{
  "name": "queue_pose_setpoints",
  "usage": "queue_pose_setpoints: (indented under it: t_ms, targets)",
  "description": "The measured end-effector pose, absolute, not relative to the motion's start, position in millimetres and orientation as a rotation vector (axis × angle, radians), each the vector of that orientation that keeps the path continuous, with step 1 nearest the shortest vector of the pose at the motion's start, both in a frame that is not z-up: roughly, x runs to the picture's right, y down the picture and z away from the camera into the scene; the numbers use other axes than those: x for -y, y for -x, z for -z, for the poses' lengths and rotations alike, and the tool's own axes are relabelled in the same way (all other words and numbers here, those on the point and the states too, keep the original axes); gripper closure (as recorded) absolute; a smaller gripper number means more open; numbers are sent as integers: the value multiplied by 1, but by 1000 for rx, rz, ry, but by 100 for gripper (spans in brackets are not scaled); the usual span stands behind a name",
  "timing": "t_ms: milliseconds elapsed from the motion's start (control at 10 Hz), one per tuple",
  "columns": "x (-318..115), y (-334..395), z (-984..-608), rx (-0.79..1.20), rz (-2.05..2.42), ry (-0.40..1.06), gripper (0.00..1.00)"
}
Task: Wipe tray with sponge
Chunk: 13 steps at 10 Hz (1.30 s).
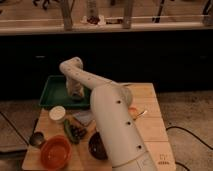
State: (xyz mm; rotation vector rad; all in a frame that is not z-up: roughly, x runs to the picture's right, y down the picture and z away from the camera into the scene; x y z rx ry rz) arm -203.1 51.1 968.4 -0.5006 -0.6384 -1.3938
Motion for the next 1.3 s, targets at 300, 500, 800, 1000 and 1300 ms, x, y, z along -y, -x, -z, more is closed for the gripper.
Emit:
queue_pose_setpoints:
  t_ms: [300,500,800,1000,1300]
  targets:
    - [-51,216,-970,662,1404,474,100]
    - [-50,214,-970,660,1402,473,100]
    - [-51,216,-970,661,1404,473,100]
    - [-50,215,-970,660,1403,474,100]
    - [-51,216,-970,661,1404,474,100]
